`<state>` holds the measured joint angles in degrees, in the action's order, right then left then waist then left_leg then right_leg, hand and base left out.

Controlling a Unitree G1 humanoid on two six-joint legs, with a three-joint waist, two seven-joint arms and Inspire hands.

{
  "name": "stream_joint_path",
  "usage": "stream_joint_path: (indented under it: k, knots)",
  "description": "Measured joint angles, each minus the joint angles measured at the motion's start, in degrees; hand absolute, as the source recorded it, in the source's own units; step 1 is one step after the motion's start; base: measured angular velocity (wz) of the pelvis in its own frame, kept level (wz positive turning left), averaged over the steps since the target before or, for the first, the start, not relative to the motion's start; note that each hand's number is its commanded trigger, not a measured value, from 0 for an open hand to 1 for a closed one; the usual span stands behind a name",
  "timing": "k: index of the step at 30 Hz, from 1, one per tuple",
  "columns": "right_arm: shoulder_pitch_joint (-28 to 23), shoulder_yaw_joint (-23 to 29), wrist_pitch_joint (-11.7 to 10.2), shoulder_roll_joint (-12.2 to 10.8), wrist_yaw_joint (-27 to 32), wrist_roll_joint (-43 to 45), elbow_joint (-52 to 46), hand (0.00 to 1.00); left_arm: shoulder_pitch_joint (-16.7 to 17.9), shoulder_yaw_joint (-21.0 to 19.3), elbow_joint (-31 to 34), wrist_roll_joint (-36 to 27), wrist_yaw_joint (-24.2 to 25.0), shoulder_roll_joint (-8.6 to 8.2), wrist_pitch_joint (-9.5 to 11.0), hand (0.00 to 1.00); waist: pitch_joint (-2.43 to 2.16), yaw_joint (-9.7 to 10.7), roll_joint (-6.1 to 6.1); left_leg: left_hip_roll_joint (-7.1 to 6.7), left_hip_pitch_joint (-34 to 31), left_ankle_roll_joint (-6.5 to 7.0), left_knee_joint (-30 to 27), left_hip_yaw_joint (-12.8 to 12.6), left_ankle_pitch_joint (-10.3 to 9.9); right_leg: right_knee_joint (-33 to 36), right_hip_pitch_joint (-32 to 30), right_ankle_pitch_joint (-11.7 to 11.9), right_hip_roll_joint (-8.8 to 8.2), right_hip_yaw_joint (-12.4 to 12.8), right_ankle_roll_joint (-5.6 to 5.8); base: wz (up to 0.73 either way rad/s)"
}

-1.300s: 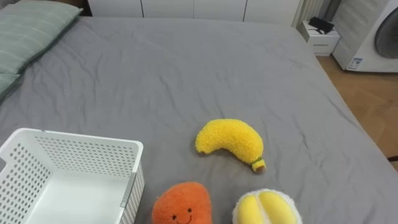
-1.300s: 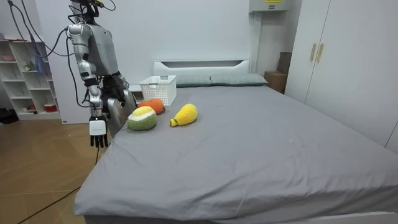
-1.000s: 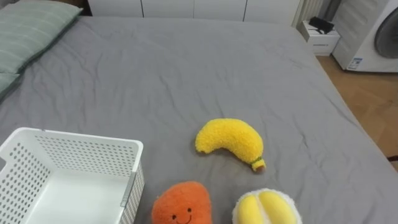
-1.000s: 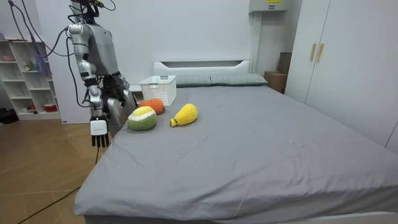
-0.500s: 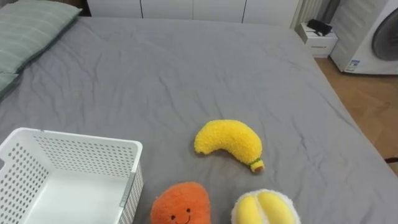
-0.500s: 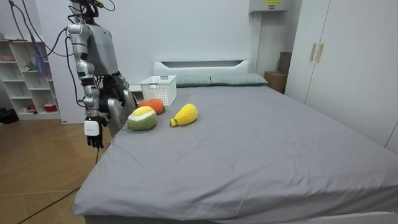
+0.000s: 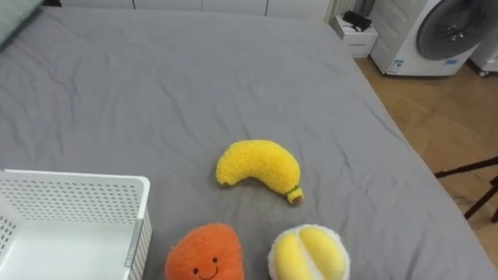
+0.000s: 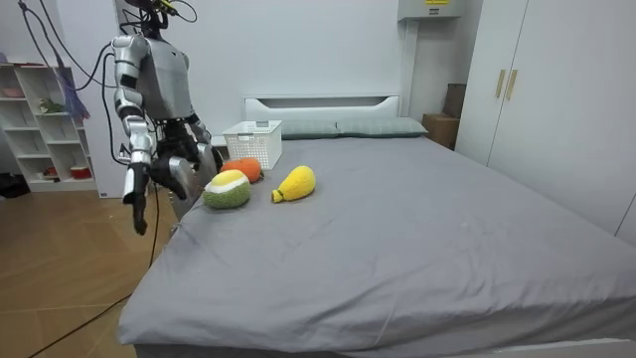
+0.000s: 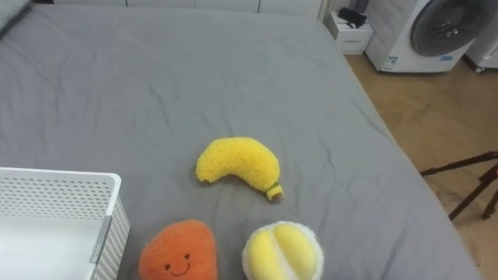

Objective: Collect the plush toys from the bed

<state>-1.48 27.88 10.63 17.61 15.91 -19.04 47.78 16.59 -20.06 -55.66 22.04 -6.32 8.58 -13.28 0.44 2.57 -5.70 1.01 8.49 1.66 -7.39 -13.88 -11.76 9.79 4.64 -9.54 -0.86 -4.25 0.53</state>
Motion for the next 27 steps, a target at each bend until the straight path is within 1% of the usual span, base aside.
stream_joint_path:
  k: [1,3,5,6,7,8,9,11,13,14,17,18,22,25,26,27]
  knots:
    - [-0.01,0.01,-0.72,0.02,0.67,0.00,-3.94,0.00,0.76,0.00,0.61,0.00,-0.33,-0.04,0.42,0.00,-0.07,-0.13,-0.05,0.06,-0.22,-0.02,0.01,-0.01,0.00,-0.01,-0.29,0.02,0.06,0.09,-0.02,0.00]
    - [0.01,-0.10,-2.03,-0.01,1.91,-0.12,-8.88,0.00,0.99,0.24,0.56,-0.03,-0.81,-0.04,0.93,0.00,-0.11,-0.40,0.08,0.14,-0.42,-0.04,0.01,-0.09,0.01,0.12,-0.54,0.13,0.07,-0.10,-0.03,0.00]
    - [-0.20,-0.21,-2.29,-0.12,2.83,-0.14,-13.03,0.00,1.20,0.73,0.56,-0.03,-0.92,-0.10,1.09,0.00,-0.27,-0.68,0.40,0.19,-0.67,-0.06,-0.05,-0.08,0.02,0.27,-0.66,0.28,0.00,-0.43,-0.07,0.00]
    - [-0.33,-0.24,-2.37,-0.13,3.00,-0.13,-15.35,0.00,1.20,0.79,0.51,-0.03,-0.92,-0.20,1.21,0.00,-0.26,-0.88,0.87,0.23,-0.76,-0.06,-0.09,-0.09,0.02,0.23,-0.69,0.36,0.01,-0.45,-0.07,0.00]
    - [-0.62,-0.33,-2.49,-0.15,3.39,0.10,-17.38,0.00,1.26,0.79,0.37,-0.06,-1.03,-0.43,1.23,0.00,-0.54,-1.00,1.31,0.24,-0.78,-0.06,-0.08,-0.09,0.02,0.21,-0.67,0.39,0.00,-0.45,-0.06,0.00]
    - [-0.77,-0.45,-2.61,-0.15,3.52,0.12,-18.27,0.00,1.30,0.79,0.33,-0.08,-1.14,-0.60,1.25,0.00,-0.73,-1.06,1.38,0.24,-0.76,-0.06,-0.08,-0.09,0.02,0.22,-0.64,0.39,-0.01,-0.45,-0.06,0.00]
    - [-1.03,-1.06,-2.65,-0.16,3.69,0.19,-20.00,0.00,1.31,0.79,0.31,-0.09,-1.84,-1.04,1.35,0.00,-0.84,-1.33,1.65,0.23,-0.75,-0.07,-0.09,-0.10,0.02,0.27,-0.64,0.39,-0.01,-0.44,-0.06,0.00]
    - [-2.01,-2.75,-2.70,-0.44,3.83,0.31,-22.89,0.00,1.31,0.79,0.16,-0.09,-2.21,-1.51,1.66,0.00,-0.77,-1.38,2.02,0.28,-0.72,-0.13,-0.14,-0.10,0.06,0.36,-0.64,0.39,0.03,-0.44,-0.06,0.00]
    - [-2.90,-4.72,-3.05,-0.83,2.95,1.47,-25.47,0.00,1.39,0.87,0.02,-0.11,-2.21,-1.62,2.14,0.00,-0.58,-1.48,2.16,0.35,-0.69,-0.20,-0.23,-0.16,0.09,0.60,-0.72,0.37,0.09,-0.36,-0.05,0.00]
    - [-2.92,-5.23,-3.06,-0.87,2.70,1.51,-25.85,0.00,1.50,1.04,0.03,-0.10,-2.22,-1.62,2.17,0.00,-0.57,-1.57,2.19,0.36,-0.66,-0.21,-0.26,-0.19,0.10,0.64,-0.73,0.37,0.10,-0.35,-0.04,0.00]
    - [-2.97,-8.99,-3.06,-0.88,1.49,1.85,-27.47,0.00,1.73,2.61,0.00,-0.10,-2.24,-1.63,2.15,0.00,-0.56,-1.59,2.24,0.33,-0.66,-0.21,-0.41,-0.19,0.10,0.63,-0.62,0.34,0.00,-0.36,-0.04,0.00]
    - [-2.99,-10.52,-3.06,-0.88,0.40,1.88,-27.48,0.00,1.73,3.36,-0.01,-0.10,-2.24,-1.57,2.14,0.00,-0.55,-1.66,2.16,0.31,-0.69,-0.20,-0.43,-0.20,0.10,0.56,-0.56,0.34,-0.01,-0.37,-0.04,0.00]
    - [-3.13,-15.34,-3.06,-1.22,-3.73,1.89,-27.47,0.00,1.87,3.55,0.12,-0.16,-2.26,-1.57,2.27,0.00,-0.65,-1.80,2.00,0.31,-0.74,-0.20,-0.37,-0.05,0.10,-0.11,-0.45,0.35,-0.02,-0.56,-0.06,0.00]
    - [-3.13,-17.53,-3.06,-1.87,-6.52,2.04,-26.99,0.00,1.79,4.75,0.75,-0.12,-2.39,-1.47,2.34,0.00,-0.63,-1.92,1.80,0.31,-0.95,-0.20,-0.35,0.13,0.10,-0.05,-0.50,0.37,-0.02,-0.80,-0.08,0.04]
    - [-3.11,-17.93,-3.06,-1.89,-7.29,2.55,-26.64,0.00,1.76,4.78,0.78,-0.04,-2.39,-1.48,2.35,0.00,-0.64,-2.20,1.71,0.32,-0.94,-0.20,-0.33,0.13,0.10,-0.05,-0.49,0.37,0.00,-0.77,-0.08,0.00]
    - [-3.12,-18.40,-3.06,-1.91,-8.68,4.02,-25.63,0.00,1.62,4.78,0.79,0.00,-2.39,-1.48,2.41,0.00,-0.64,-2.92,1.61,0.32,-0.90,-0.21,-0.27,0.12,0.10,-0.06,-0.49,0.37,0.02,-0.68,-0.09,0.00]
